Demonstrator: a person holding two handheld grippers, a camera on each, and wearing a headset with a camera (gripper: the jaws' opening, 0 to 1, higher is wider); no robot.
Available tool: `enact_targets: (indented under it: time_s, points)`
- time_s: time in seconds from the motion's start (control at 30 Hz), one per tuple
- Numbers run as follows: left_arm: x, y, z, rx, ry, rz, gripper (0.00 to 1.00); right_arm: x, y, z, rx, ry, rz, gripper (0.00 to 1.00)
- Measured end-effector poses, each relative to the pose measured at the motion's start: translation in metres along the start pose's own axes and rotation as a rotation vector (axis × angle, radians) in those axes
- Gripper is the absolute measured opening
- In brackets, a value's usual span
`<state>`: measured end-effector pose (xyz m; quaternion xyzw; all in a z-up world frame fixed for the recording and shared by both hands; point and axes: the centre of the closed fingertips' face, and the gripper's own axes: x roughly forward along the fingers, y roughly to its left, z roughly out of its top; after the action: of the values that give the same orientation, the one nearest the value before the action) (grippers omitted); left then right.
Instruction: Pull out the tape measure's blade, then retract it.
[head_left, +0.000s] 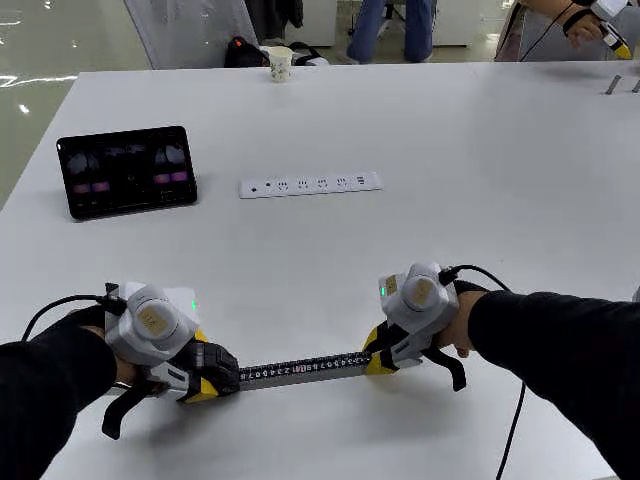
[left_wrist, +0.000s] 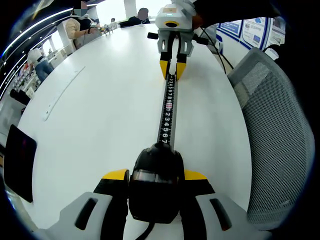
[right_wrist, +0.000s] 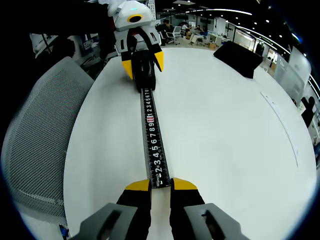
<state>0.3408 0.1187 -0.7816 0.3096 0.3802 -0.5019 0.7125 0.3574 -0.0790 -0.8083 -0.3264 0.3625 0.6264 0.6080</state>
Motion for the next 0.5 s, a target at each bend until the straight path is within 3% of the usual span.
enact_targets:
  time_s: [0.5]
  points:
    - [0.0006, -0.0004, 0.0, -0.009, -0.002, -0.002, 0.34, -0.008, -0.0018, -0.0103, 0.01, 0.013, -0.007, 0.1]
